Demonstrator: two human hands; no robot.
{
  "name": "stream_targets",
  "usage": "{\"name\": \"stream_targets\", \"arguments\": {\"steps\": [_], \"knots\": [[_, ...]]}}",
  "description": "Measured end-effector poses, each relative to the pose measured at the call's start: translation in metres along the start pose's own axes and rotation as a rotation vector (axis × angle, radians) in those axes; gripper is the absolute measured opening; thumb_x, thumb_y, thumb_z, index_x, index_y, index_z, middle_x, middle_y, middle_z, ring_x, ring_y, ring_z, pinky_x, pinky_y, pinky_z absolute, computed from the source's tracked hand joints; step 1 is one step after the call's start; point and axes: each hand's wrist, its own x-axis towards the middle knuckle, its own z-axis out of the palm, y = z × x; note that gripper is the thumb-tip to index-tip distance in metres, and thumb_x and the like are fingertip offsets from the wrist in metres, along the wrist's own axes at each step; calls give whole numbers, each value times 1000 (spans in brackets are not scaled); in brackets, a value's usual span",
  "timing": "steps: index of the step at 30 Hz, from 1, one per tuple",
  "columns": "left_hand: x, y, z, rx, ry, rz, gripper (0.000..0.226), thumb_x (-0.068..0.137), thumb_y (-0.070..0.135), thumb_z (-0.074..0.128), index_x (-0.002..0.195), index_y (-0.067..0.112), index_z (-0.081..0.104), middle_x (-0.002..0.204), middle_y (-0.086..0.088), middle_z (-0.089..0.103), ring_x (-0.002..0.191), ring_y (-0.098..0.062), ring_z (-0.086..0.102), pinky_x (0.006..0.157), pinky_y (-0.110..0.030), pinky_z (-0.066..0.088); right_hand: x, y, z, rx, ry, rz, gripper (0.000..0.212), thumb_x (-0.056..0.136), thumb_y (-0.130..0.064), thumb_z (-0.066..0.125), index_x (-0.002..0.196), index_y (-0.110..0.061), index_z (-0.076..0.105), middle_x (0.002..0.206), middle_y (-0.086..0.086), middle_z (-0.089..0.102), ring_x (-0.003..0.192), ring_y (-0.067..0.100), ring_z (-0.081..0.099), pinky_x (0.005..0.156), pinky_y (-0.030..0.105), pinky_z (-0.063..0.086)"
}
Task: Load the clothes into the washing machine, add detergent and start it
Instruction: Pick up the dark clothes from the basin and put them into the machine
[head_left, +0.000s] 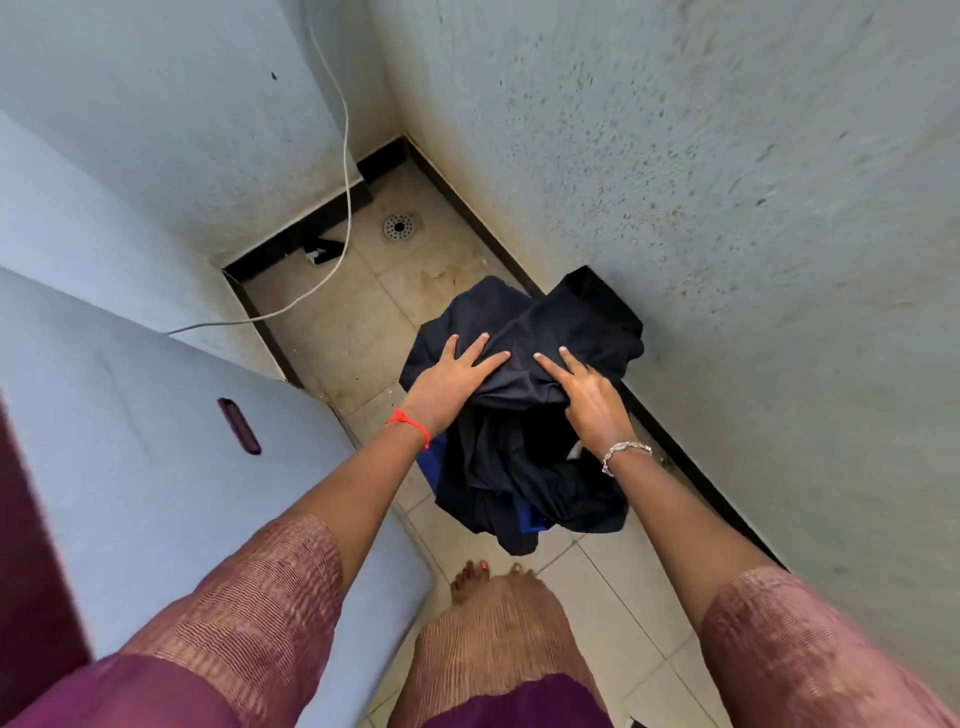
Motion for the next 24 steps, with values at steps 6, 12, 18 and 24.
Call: {"name": "stream_targets", "arguments": {"steps": [6, 12, 18, 24], "knots": [[-61, 9, -94, -135, 155, -9, 77, 87, -14, 36, 148, 29, 17, 154, -4, 23, 142, -36, 18, 99, -47, 44, -37, -42, -128, 65, 182, -57, 73, 78, 17, 38, 139, -23, 41, 144, 13, 40, 119, 37, 46, 100, 40, 37], [-116, 14, -170, -187, 334, 13, 73, 83, -16, 40, 146, 20, 29, 147, -11, 36, 136, -36, 29, 106, -46, 36, -75, -75, -207, 111, 306, -132, 72, 73, 20, 40, 133, -19, 49, 141, 11, 46, 122, 35, 47, 103, 39, 38], [-151, 17, -208, -156, 463, 19, 73, 80, -18, 43, 143, 17, 34, 144, -11, 40, 133, -31, 35, 111, -38, 30, -103, -93, -232, 109, 386, -172, 71, 74, 21, 40, 132, -17, 50, 141, 11, 44, 128, 34, 40, 109, 38, 32], [-162, 18, -194, -170, 457, 24, 74, 79, -18, 45, 143, 17, 36, 144, -11, 41, 133, -29, 34, 110, -38, 33, -120, -87, -205, 111, 350, -199, 66, 76, 19, 41, 134, -13, 48, 144, 9, 39, 142, 29, 18, 112, 36, 26]]}}
